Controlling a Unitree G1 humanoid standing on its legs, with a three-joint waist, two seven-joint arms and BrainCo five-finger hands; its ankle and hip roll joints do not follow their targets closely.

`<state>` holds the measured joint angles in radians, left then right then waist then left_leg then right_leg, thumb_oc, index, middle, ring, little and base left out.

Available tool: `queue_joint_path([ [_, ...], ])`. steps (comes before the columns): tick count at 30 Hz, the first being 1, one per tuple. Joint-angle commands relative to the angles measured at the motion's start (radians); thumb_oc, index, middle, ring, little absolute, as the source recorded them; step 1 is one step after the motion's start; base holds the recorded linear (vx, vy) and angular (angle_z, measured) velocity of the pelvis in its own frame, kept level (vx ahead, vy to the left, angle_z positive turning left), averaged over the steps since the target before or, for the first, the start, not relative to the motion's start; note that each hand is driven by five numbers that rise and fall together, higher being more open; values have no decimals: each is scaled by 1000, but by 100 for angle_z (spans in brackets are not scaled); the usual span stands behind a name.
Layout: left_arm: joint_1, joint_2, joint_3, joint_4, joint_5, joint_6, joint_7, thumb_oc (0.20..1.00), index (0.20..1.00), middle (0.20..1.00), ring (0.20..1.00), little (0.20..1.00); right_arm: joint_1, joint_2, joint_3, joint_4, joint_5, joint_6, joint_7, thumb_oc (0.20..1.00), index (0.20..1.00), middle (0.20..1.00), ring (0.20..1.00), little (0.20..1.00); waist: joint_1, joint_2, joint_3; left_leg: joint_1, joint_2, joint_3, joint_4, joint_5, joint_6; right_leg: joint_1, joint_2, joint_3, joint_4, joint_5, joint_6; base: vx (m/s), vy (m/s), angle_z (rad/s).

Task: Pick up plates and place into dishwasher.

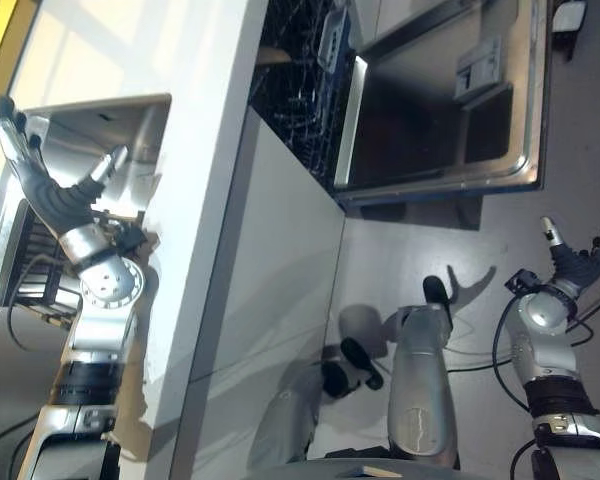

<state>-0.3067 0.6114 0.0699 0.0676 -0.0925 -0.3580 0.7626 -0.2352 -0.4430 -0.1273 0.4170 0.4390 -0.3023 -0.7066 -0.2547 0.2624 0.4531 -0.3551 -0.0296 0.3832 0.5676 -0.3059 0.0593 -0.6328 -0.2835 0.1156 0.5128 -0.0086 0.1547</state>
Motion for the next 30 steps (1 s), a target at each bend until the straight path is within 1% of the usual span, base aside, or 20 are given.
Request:
queue_joint_path([
  [1,-4,-98,-66,21,26,-5,8,1000,1000,1000,1000,1000,-15,-44,5,-47,56,-118,54,1000,1000,1000,1000,1000,-54,73,67,-63,6,-43,24,37,-42,-46,-32,12,101,-41,-62,-39,43,-21],
  [2,-6,-98,-69,22,24,-2,8,1000,1000,1000,1000,1000,-19,-46,7,-40,57,-120,59,1000,1000,1000,1000,1000,-55,76,67,-68,6,-41,27,37,-41,-54,-31,14,106,-43,-63,4,40,-22],
  [4,-15,-101,-91,16,22,15,18,1000,1000,1000,1000,1000,-53,-54,19,9,97,-139,107,1000,1000,1000,1000,1000,-53,99,67,-95,1,-34,45,32,-33,-98,-27,21,152,-66,-72,28,2,-16],
  [6,-12,-97,-101,9,10,26,18,1000,1000,1000,1000,1000,-90,-65,26,38,94,-133,123,1000,1000,1000,1000,1000,-49,118,67,-130,4,-28,79,22,-29,-142,-17,36,207,-97,-78,35,-36,-12],
  [10,-9,-92,-113,-11,6,52,16,1000,1000,1000,1000,1000,-147,-84,25,73,134,-149,189,1000,1000,1000,1000,1000,-34,134,67,-216,15,-18,175,4,-32,-211,-16,40,283,-135,-91,32,-109,-11],
  [13,-11,-84,-123,-19,11,59,26,1000,1000,1000,1000,1000,-207,-100,25,98,202,-165,265,1000,1000,1000,1000,1000,-24,141,67,-277,29,-17,252,-13,-31,-261,-13,41,340,-166,-100,15,-191,-5],
  [14,-16,-78,-127,-18,12,63,29,1000,1000,1000,1000,1000,-238,-103,24,107,236,-174,297,1000,1000,1000,1000,1000,-19,144,67,-308,39,-21,292,-20,-31,-289,-12,43,377,-185,-106,-2,-236,-1],
  [16,-26,-69,-128,-21,11,71,24,1000,1000,1000,1000,1000,-280,-108,23,120,279,-183,333,1000,1000,1000,1000,1000,-12,147,67,-353,50,-30,349,-33,-33,-329,-12,43,428,-207,-112,23,-245,9],
  [17,-25,-62,-135,-21,10,78,23,1000,1000,1000,1000,1000,-300,-115,20,128,278,-183,329,1000,1000,1000,1000,1000,-6,148,67,-368,59,-46,392,-62,-41,-341,-10,48,475,-249,-109,97,-250,22],
  [18,-24,-57,-138,-20,8,78,22,1000,1000,1000,1000,1000,-319,-123,19,138,279,-180,327,1000,1000,1000,1000,1000,-4,150,67,-390,67,-53,431,-77,-45,-360,-8,50,515,-275,-112,46,-234,25],
  [19,-23,-52,-138,-19,5,79,20,1000,1000,1000,1000,1000,-343,-136,17,149,297,-178,336,1000,1000,1000,1000,1000,-3,151,67,-424,76,-46,453,-62,-37,-391,-10,44,533,-264,-125,72,-261,20],
  [20,-8,-47,-146,-26,3,81,19,1000,1000,1000,1000,1000,-366,-156,7,165,311,-171,344,1000,1000,1000,1000,1000,4,153,67,-438,84,-65,500,-101,-51,-403,-6,47,589,-316,-125,52,-248,19],
  [25,24,-14,-167,-55,6,77,22,1000,1000,1000,1000,1000,-472,-229,-14,239,337,-143,341,1000,1000,1000,1000,1000,28,159,67,-557,109,-93,612,-121,-65,-504,-8,47,705,-352,-137,37,-236,24],
  [30,24,28,-191,-82,7,70,27,1000,1000,1000,1000,1000,-607,-293,-10,354,426,-125,363,1000,1000,1000,1000,1000,58,167,67,-631,125,-123,652,-120,-81,-569,-10,43,763,-371,-142,-12,-169,-3],
])
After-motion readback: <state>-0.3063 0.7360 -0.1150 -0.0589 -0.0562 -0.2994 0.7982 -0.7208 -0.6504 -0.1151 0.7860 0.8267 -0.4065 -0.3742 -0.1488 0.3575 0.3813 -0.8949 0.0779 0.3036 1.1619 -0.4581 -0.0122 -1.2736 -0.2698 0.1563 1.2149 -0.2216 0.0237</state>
